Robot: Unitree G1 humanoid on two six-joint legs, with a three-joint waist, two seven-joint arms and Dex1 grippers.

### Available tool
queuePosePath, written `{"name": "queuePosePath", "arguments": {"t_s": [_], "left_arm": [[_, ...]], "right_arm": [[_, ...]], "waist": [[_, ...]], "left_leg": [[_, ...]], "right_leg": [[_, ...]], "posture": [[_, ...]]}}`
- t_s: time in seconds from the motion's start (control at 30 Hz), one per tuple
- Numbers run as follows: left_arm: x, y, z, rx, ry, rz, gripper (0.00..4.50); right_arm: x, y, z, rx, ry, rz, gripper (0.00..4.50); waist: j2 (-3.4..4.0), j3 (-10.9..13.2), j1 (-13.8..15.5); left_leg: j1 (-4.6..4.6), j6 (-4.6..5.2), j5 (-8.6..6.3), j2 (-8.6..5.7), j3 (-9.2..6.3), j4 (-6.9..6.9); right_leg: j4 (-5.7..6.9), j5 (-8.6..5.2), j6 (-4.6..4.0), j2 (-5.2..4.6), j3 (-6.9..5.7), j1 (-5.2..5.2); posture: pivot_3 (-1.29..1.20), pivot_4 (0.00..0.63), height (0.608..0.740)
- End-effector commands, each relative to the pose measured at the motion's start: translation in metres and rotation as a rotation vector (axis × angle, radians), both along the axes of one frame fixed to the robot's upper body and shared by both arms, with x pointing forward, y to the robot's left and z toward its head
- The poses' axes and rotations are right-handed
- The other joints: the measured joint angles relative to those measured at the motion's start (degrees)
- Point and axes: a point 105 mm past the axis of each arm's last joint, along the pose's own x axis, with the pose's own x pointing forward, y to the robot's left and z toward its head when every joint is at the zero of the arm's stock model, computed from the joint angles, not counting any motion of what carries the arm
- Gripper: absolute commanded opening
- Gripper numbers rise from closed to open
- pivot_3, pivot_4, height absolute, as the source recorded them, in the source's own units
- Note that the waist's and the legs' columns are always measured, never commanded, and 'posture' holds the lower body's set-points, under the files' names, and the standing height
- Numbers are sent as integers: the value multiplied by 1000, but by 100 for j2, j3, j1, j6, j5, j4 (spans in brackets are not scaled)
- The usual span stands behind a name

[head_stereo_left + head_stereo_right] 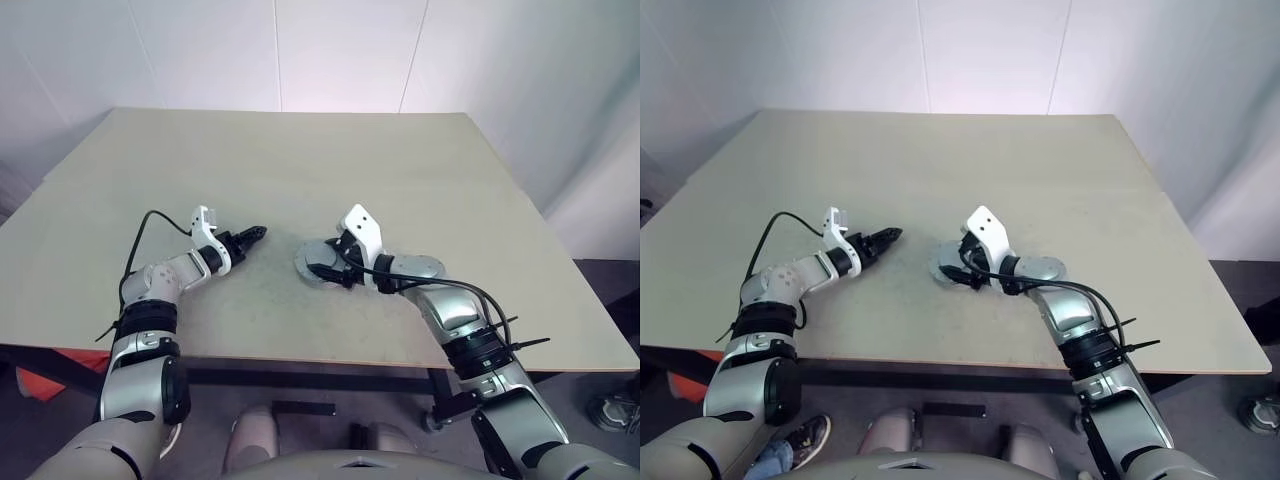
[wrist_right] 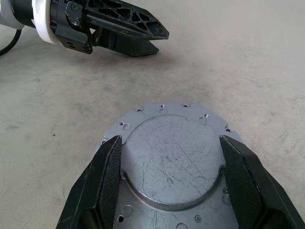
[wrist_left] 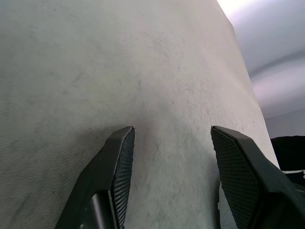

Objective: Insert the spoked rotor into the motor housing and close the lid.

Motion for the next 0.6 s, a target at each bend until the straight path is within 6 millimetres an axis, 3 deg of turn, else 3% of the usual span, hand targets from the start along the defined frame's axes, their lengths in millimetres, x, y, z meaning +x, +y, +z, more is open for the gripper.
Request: {"name": "queuePosePath", "arguments": {"t_s": [0.03, 0.47, 0.6], "left_arm": [[0, -5, 4, 5, -19, -21, 2727], [0, -5, 6, 5, -24, -22, 2727], [-2, -21, 16, -48, -46, -73, 2727]], "right_arm": [[5, -11, -2, -18, 4, -28, 3097], [5, -14, -13, -64, 6, -9, 3097], [4, -13, -14, -67, 7, -9, 3097]], "waist": [[0, 0, 1], [0, 0, 2], [0, 0, 2]], "left_leg": [[0, 0, 0, 0, 0, 0], [16, 11, -6, 0, -1, 7], [16, 11, -6, 0, -1, 6]], "right_leg": [[0, 0, 0, 0, 0, 0], [0, 0, 0, -2, 0, 23], [0, 0, 0, -2, 0, 22]], "posture": [[0, 0, 740], [0, 0, 740], [0, 0, 740]]}}
